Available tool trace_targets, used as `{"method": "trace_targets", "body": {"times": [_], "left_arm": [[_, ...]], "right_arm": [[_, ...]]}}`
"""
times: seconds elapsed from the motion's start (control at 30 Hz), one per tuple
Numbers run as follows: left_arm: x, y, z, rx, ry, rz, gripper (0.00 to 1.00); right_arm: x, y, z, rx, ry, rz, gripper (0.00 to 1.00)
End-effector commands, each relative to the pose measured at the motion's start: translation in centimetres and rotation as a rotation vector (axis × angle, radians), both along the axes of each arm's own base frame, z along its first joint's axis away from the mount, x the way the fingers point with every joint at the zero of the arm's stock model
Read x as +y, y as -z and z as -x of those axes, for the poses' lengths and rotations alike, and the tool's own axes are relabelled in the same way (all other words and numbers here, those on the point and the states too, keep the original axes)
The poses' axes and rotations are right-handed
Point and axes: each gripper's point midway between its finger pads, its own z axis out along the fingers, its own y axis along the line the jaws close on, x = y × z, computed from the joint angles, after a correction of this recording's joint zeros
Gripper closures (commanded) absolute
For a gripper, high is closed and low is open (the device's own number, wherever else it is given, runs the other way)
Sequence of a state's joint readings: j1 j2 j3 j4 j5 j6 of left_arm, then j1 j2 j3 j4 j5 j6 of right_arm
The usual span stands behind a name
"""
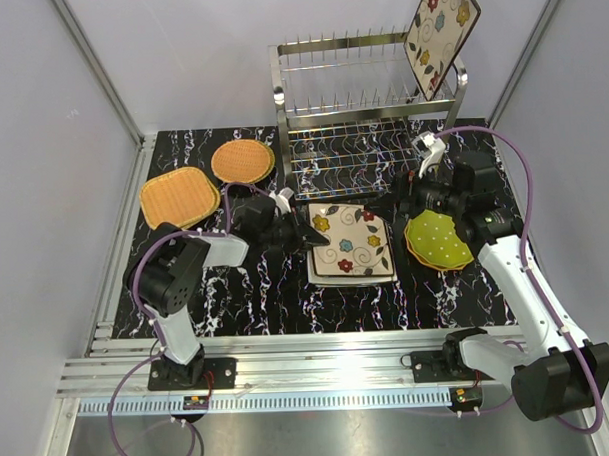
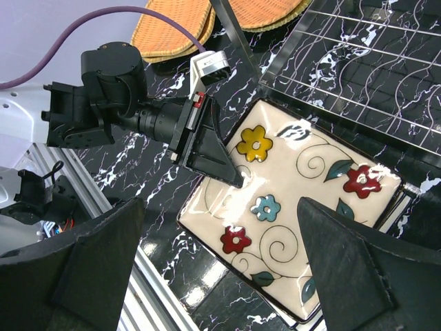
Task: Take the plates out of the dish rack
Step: Place the plate on the table
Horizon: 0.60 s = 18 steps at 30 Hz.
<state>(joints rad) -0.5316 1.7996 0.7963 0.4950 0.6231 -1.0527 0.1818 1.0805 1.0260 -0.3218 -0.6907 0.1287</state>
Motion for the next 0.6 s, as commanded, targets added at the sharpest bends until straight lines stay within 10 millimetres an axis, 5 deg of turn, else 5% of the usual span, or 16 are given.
{"method": "trace_targets", "body": {"times": [0.0, 0.2, 0.57], "left_arm": [[-2.2, -6.2, -1.8, -0.196, 0.045, 0.139, 0.85], [-2.0, -5.7, -1.7, -0.184, 0.039, 0.107, 0.69], [-0.4, -5.2, -1.9, -0.199, 0.034, -0.093, 0.25]], "right_arm": [[-0.3, -1.4, -0.2, -0.062, 0.013, -0.013, 0.0], [-0.3, -1.4, -0.2, -0.062, 0.015, -0.014, 0.0], [-0.6, -1.6, 0.0, -0.068, 0.018, -0.012, 0.0]]}}
